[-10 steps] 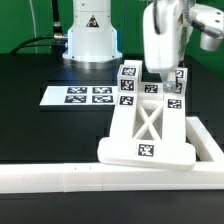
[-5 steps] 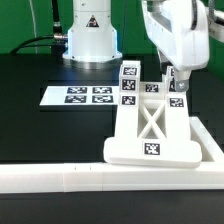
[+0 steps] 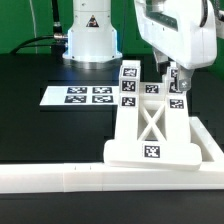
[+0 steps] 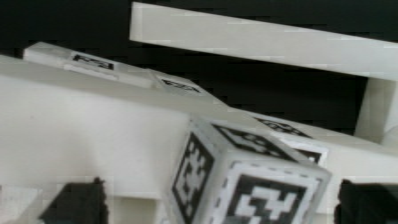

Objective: Assemble chair

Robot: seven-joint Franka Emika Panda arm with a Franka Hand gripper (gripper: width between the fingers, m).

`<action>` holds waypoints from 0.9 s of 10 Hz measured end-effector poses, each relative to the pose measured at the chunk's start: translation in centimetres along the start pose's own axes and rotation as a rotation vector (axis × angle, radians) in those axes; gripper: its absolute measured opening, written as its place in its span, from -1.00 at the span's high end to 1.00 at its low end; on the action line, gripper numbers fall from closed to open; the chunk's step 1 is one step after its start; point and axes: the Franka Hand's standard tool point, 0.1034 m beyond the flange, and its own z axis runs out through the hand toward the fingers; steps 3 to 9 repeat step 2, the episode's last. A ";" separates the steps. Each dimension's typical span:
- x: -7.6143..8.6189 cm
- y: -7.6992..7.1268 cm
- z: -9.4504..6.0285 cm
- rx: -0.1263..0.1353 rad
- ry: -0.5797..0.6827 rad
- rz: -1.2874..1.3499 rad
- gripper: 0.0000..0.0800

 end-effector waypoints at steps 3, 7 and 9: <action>0.0 0.0 0.0 0.000 0.000 0.000 -0.62; 0.0 0.0 0.0 0.000 0.000 0.000 -0.62; 0.0 0.0 0.0 0.000 0.000 0.000 -0.62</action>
Offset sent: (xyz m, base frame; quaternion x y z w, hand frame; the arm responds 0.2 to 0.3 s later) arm 0.0000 0.0000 0.0000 0.0000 0.0000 0.0000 1.0000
